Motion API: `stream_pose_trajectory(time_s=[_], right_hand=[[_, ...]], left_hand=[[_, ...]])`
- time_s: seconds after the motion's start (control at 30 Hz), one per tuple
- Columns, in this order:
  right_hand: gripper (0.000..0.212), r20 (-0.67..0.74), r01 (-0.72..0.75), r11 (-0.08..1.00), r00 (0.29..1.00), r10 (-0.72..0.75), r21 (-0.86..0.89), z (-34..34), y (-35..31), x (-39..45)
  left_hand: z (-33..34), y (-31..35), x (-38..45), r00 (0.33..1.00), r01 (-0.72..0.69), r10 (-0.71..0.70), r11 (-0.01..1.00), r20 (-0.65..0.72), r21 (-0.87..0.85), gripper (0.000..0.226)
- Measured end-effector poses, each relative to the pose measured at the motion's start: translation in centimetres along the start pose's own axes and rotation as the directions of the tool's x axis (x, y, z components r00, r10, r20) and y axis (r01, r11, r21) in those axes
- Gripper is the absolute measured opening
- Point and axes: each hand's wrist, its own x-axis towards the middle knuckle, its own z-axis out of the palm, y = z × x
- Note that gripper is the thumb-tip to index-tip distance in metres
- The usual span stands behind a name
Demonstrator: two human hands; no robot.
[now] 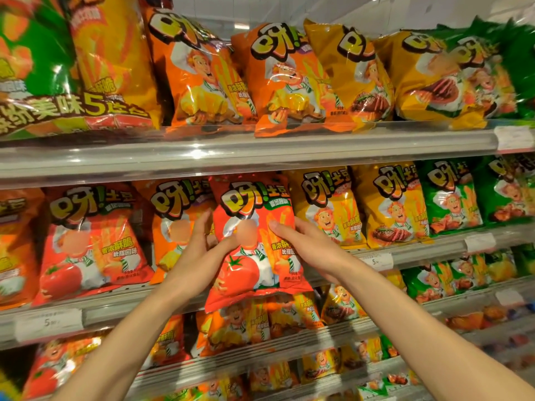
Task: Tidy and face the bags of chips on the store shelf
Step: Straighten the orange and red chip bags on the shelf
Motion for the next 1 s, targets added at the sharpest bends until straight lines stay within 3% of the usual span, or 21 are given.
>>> stream_pose_trajectory(time_s=[0.23,0.43,0.6,0.9,1.0], right_hand=[[0.029,0.041,0.018,0.999,0.999,-0.020,0.035,0.1,0.6,-0.4],[0.028,0.032,0.031,0.999,0.999,-0.031,0.013,1.4,1.0,-0.9],[0.029,-0.045,0.036,0.998,0.998,-0.034,0.048,4.0,0.4,-2.0],[0.047,-0.104,0.049,0.996,0.994,-0.041,0.075,17.7,-0.2,-5.8],[0.045,-0.110,0.055,0.998,0.993,-0.052,0.027,23.4,-0.5,-6.9]], left_hand=[[0.8,-0.6,-1.6,0.999,-0.008,0.005,0.998,-0.047,-0.060,0.059],[-0.2,-1.2,-2.8,1.000,0.028,-0.029,0.995,-0.009,-0.094,0.093],[-1.9,-0.9,-3.8,0.999,0.013,-0.018,0.987,-0.032,-0.158,0.091],[-14.1,-3.3,-9.8,0.997,0.021,-0.008,0.985,0.077,-0.172,0.075],[-19.2,-4.5,-12.1,0.998,0.000,0.011,0.988,0.069,-0.157,0.086]])
